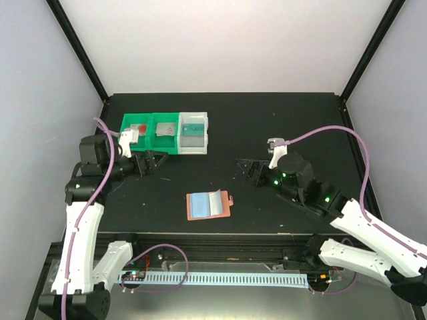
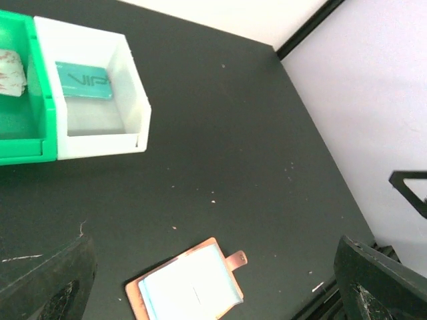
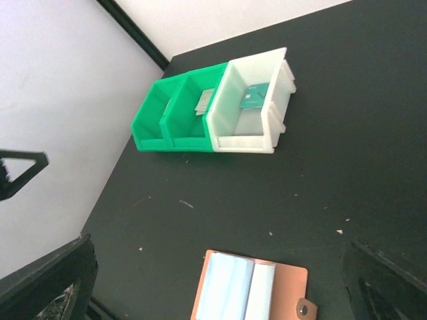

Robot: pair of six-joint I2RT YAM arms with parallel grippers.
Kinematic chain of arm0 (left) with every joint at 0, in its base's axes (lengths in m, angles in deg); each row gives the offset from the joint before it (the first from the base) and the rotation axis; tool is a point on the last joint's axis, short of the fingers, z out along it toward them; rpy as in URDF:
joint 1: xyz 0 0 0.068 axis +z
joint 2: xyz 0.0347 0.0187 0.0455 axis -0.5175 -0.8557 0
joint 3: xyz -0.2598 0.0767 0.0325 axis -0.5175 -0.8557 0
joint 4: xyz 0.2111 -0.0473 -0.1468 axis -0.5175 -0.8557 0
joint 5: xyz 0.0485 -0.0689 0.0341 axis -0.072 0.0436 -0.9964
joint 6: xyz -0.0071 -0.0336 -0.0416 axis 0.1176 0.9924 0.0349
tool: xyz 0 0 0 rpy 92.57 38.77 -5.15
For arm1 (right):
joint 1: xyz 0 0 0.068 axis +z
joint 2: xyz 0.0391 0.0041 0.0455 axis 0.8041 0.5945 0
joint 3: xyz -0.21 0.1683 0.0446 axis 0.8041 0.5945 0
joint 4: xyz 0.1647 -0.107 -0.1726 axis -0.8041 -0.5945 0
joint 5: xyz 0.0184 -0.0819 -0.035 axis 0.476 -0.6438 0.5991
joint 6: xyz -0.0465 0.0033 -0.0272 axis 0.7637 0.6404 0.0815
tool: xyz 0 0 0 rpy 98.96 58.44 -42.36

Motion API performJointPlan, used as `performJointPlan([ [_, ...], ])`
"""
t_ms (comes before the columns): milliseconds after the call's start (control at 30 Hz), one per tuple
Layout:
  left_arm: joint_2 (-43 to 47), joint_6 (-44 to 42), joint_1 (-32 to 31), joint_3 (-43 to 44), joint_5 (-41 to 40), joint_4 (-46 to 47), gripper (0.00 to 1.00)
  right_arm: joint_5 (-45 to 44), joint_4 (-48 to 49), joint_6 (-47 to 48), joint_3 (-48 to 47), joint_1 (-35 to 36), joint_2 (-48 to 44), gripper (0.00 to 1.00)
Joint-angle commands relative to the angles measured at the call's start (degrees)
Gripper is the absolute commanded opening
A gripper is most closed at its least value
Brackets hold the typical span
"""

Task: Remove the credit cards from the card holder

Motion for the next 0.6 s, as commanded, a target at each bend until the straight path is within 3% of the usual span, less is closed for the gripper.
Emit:
performJointPlan([
  [0,5.7,0.7,-0.9,-0.8,2.7,-0.7,0.99,-6.6,-4.7,1.1,-3.7,0.2,-1.6,1.0],
  [200,10.3,2.4,-0.9,-1.4,3.3,-2.0,0.99,-12.9,-9.3,4.6,-9.2,0.3,-3.3,1.0],
  [367,12.6,3.4,-0.9,-0.4,3.7,-1.3,0.99,-10.8,-10.2,5.5,-11.6,0.3,-5.4,1.0],
  [567,13.5,5.4,-0.9,0.2,2.1,-0.9,0.99,-7.9,-7.9,3.6,-7.3,0.2,-9.3,1.0],
])
